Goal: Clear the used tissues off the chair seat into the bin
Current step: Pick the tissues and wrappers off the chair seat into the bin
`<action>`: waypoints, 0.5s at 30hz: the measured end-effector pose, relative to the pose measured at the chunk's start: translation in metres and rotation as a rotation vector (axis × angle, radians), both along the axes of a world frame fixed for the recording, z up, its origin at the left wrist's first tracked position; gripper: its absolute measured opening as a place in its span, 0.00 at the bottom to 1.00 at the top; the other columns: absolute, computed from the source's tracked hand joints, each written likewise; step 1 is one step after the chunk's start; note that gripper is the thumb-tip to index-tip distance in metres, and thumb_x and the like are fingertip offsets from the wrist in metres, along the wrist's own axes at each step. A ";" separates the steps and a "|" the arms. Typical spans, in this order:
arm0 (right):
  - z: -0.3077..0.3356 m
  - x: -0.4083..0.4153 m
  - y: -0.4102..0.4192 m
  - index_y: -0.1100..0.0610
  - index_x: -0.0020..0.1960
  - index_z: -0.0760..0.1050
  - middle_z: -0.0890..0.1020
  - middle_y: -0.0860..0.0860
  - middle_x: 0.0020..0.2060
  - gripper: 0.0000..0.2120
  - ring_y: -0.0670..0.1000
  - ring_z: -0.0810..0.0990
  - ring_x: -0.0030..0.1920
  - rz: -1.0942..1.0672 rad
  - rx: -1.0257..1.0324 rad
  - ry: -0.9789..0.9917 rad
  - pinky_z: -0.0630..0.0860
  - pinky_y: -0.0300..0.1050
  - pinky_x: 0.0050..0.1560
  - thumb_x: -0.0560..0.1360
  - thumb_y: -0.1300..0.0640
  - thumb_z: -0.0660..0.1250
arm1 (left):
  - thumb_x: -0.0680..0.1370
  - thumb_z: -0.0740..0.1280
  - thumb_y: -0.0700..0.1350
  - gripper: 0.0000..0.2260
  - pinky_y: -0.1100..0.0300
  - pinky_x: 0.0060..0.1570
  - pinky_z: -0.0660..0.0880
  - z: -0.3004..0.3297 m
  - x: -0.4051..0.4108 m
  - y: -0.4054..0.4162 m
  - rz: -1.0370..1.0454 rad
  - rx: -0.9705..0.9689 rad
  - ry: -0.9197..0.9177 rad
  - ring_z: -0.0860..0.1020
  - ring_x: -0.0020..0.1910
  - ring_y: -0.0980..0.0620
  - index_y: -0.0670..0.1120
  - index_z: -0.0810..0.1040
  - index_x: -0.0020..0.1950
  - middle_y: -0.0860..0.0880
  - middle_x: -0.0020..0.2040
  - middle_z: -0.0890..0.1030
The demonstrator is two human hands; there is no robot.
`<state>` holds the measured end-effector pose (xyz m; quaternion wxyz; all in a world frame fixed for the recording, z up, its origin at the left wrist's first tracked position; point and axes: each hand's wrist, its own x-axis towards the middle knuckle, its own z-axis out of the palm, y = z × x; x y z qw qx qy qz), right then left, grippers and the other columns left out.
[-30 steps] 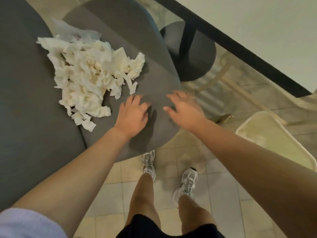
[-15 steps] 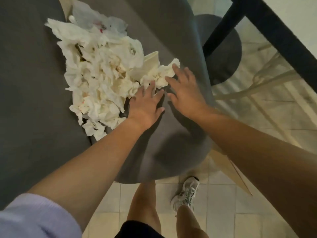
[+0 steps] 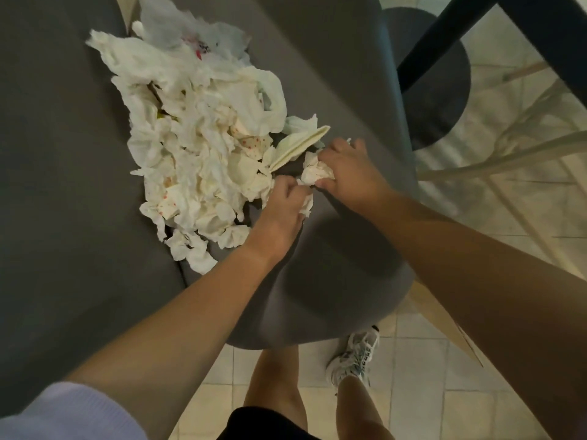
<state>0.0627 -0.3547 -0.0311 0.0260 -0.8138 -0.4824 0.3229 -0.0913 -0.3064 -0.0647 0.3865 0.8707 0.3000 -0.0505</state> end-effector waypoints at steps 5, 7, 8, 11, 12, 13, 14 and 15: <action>0.003 -0.002 -0.014 0.62 0.62 0.71 0.71 0.58 0.60 0.15 0.60 0.64 0.63 0.004 -0.047 -0.016 0.69 0.52 0.59 0.76 0.61 0.62 | 0.71 0.70 0.34 0.22 0.59 0.65 0.66 -0.006 -0.003 -0.007 0.168 -0.025 -0.043 0.67 0.63 0.49 0.37 0.71 0.64 0.40 0.65 0.66; 0.005 -0.005 -0.020 0.63 0.61 0.72 0.71 0.59 0.59 0.13 0.61 0.65 0.62 0.002 -0.066 -0.028 0.69 0.52 0.58 0.77 0.62 0.62 | 0.70 0.69 0.32 0.13 0.63 0.56 0.67 -0.005 0.000 -0.007 0.099 0.008 -0.023 0.73 0.56 0.41 0.35 0.78 0.55 0.38 0.55 0.75; 0.006 -0.006 -0.023 0.63 0.60 0.72 0.72 0.59 0.59 0.13 0.61 0.65 0.62 0.000 -0.078 -0.031 0.69 0.52 0.57 0.77 0.63 0.61 | 0.69 0.68 0.31 0.10 0.66 0.51 0.64 -0.003 0.000 -0.009 0.052 0.023 -0.033 0.75 0.51 0.40 0.35 0.80 0.50 0.37 0.50 0.78; 0.010 -0.011 -0.034 0.63 0.61 0.72 0.71 0.60 0.60 0.13 0.61 0.65 0.63 -0.008 -0.108 -0.032 0.68 0.50 0.57 0.77 0.62 0.61 | 0.66 0.69 0.28 0.10 0.67 0.44 0.58 0.001 -0.006 -0.016 -0.030 0.114 -0.086 0.73 0.43 0.38 0.38 0.83 0.44 0.40 0.42 0.82; 0.011 -0.013 -0.038 0.63 0.62 0.72 0.71 0.59 0.61 0.13 0.61 0.65 0.64 -0.012 -0.120 -0.028 0.68 0.49 0.59 0.77 0.62 0.61 | 0.66 0.70 0.29 0.11 0.64 0.44 0.57 0.001 -0.010 -0.021 -0.029 0.141 -0.100 0.73 0.42 0.39 0.40 0.83 0.44 0.43 0.42 0.82; 0.012 -0.015 -0.044 0.62 0.62 0.71 0.71 0.59 0.61 0.14 0.61 0.64 0.65 -0.016 -0.131 -0.025 0.68 0.49 0.60 0.77 0.62 0.61 | 0.66 0.70 0.30 0.12 0.61 0.43 0.55 0.002 -0.014 -0.028 -0.026 0.146 -0.086 0.73 0.44 0.40 0.42 0.84 0.45 0.45 0.43 0.83; 0.012 -0.016 -0.048 0.62 0.63 0.71 0.71 0.59 0.62 0.14 0.61 0.64 0.66 -0.015 -0.142 -0.023 0.67 0.49 0.61 0.78 0.62 0.61 | 0.67 0.70 0.31 0.12 0.59 0.44 0.52 0.003 -0.017 -0.035 -0.025 0.151 -0.068 0.73 0.47 0.41 0.44 0.83 0.47 0.46 0.46 0.83; 0.013 -0.017 -0.055 0.62 0.63 0.71 0.70 0.59 0.62 0.14 0.61 0.64 0.66 -0.017 -0.144 -0.022 0.67 0.48 0.61 0.78 0.62 0.60 | 0.68 0.69 0.31 0.12 0.58 0.44 0.51 0.005 -0.020 -0.042 -0.047 0.148 -0.054 0.73 0.49 0.41 0.44 0.83 0.47 0.46 0.47 0.82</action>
